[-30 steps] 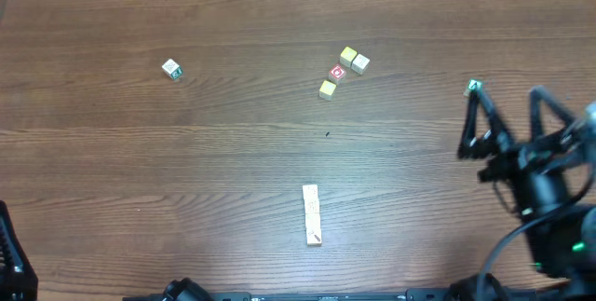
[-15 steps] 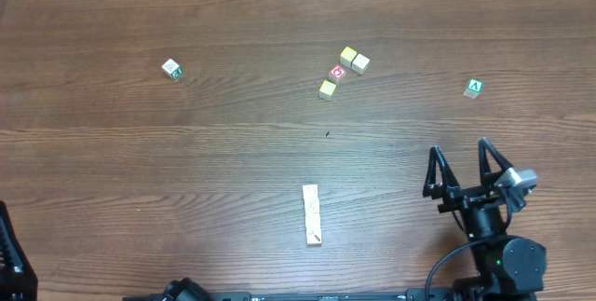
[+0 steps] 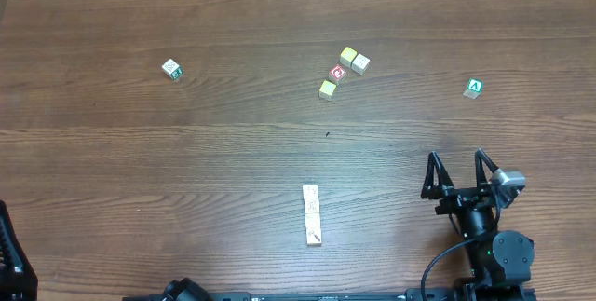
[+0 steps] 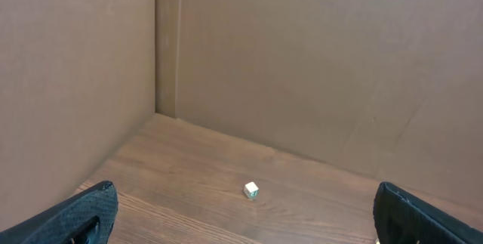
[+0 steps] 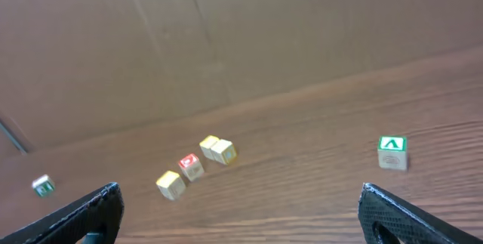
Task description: Flip 4 blocks
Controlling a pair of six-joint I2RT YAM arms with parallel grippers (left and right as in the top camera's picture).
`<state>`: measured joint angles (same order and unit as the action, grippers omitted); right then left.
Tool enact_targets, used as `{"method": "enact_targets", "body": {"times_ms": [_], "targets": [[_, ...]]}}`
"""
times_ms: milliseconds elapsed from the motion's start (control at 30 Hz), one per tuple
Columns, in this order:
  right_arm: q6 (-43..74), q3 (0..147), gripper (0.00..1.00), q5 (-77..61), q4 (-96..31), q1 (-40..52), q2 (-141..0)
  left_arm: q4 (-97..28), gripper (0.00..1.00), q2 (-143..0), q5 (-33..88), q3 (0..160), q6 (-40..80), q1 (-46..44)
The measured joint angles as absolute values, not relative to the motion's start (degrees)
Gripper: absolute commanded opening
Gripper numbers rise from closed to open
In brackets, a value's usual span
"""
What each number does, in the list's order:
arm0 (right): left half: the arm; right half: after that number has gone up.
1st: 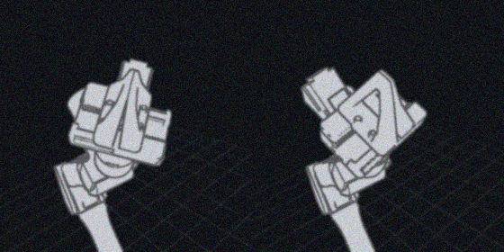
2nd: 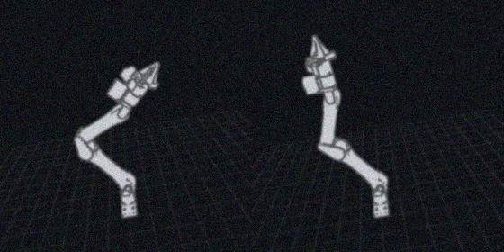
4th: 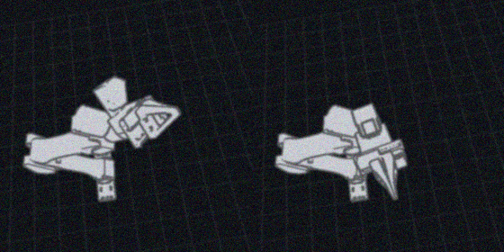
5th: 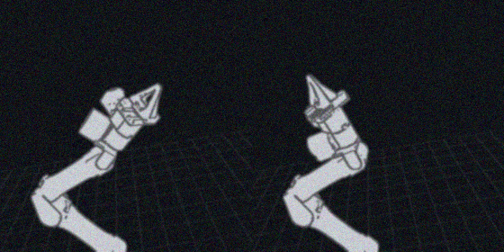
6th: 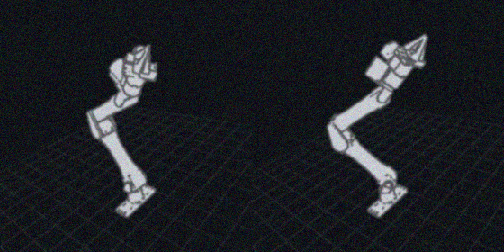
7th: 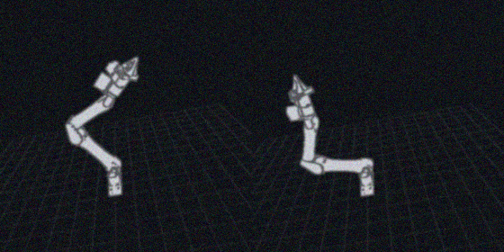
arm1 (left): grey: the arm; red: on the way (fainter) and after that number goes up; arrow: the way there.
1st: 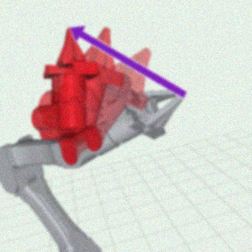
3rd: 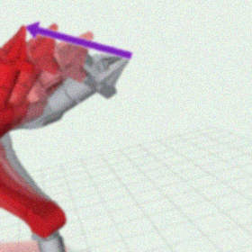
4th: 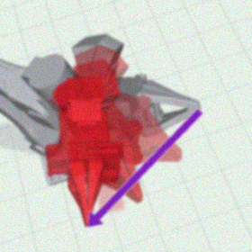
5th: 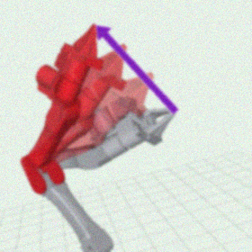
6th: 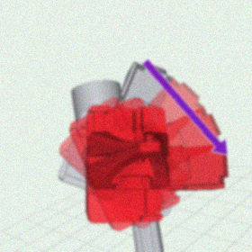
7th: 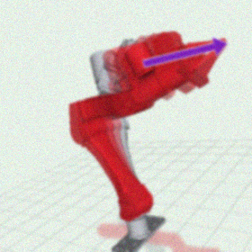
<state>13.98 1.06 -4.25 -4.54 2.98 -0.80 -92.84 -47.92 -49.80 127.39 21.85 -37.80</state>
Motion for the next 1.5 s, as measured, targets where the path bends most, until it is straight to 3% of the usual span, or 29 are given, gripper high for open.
{"method": "enact_targets", "body": {"times_ms": [1500], "targets": [[8.29,1.06,1.00,-4.25,-4.73,2.98,-0.80,-92.84,1.00,-47.92,-49.80,127.39,21.85,-37.80]]}}
